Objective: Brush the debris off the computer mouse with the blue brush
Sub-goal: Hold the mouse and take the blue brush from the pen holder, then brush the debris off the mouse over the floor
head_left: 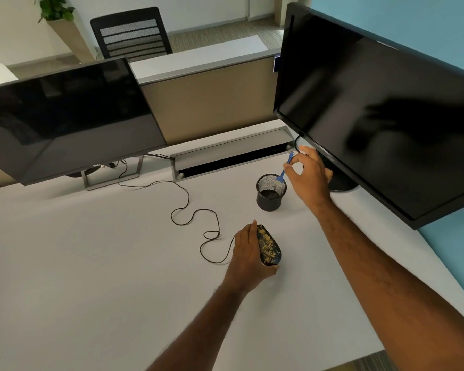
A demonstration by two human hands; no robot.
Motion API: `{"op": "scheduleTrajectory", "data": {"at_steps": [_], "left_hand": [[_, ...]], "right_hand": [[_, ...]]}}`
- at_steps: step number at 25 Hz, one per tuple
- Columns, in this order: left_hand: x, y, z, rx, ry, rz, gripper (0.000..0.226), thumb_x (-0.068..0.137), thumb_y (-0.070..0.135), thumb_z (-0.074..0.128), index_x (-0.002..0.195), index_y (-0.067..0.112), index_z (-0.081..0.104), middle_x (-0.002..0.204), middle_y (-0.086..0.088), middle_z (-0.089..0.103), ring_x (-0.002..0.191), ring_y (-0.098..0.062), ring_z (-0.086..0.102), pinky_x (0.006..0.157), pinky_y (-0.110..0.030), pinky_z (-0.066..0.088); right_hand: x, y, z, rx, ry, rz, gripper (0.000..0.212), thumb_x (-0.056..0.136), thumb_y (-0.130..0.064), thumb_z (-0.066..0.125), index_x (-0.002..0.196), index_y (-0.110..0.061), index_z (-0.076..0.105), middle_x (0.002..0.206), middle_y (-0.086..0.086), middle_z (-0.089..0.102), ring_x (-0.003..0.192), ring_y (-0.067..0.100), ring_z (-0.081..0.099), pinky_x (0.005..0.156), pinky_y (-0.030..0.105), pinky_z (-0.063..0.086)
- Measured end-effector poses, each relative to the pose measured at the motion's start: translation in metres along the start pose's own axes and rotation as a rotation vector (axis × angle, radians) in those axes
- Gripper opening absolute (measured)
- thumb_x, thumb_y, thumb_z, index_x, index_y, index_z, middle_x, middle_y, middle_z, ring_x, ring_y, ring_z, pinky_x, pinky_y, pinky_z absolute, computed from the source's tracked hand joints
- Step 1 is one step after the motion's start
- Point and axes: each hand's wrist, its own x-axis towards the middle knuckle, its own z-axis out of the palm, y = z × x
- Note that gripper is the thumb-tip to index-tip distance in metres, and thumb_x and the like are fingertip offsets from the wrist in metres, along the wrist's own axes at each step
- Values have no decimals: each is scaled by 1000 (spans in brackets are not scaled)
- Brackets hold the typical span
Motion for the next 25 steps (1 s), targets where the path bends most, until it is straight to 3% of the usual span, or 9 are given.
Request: {"op": "scheduleTrajectory", "data": {"at_steps": [4,6,8,12,14,19,25], "left_hand": [[-9,13,2,-6,2,11,125,69,56,84,160,8,12,161,-4,23,146,-21,19,120,-25,18],[-14,18,5,-2,-18,27,125,70,57,83,160,10,10,163,-3,19,148,-20,16,121,-25,17],[-20,24,6,16,-33,39,126,70,58,83,160,11,8,163,-2,18,148,-19,15,121,-25,17],[-32,33,12,34,-9,79,125,67,57,84,159,7,15,160,-5,26,145,-22,24,121,-32,28],[-38,37,14,30,-27,80,125,68,59,83,159,9,15,160,-4,25,145,-21,23,121,-30,27],[-51,36,12,27,-93,122,129,68,60,84,160,13,7,161,0,20,145,-18,20,121,-31,29],[-68,29,9,42,-122,241,130,65,53,88,159,5,12,159,-8,28,141,-24,28,117,-35,34]], "right_hand": [[-19,6,-29,150,74,-3,17,96,-29,71,94,-12,67,115,6,63,106,23,62,97,52,50],[-32,15,-39,266,25,31,14,98,-24,69,96,-10,64,99,5,65,86,16,63,81,39,57],[-49,25,-46,307,-11,59,11,100,-16,66,98,-6,62,88,2,65,77,9,62,71,26,53],[-83,44,-52,324,-38,131,9,101,-10,62,96,-4,57,86,11,66,77,20,65,69,29,56],[-100,54,-56,320,-37,187,12,102,-10,60,98,1,59,87,14,67,77,22,65,66,23,54],[-146,67,-69,343,-42,241,19,104,-10,56,114,1,68,92,9,70,77,9,65,67,15,50],[-209,73,-74,427,48,325,18,104,-7,54,112,1,68,83,4,69,71,5,64,65,15,51]]}}
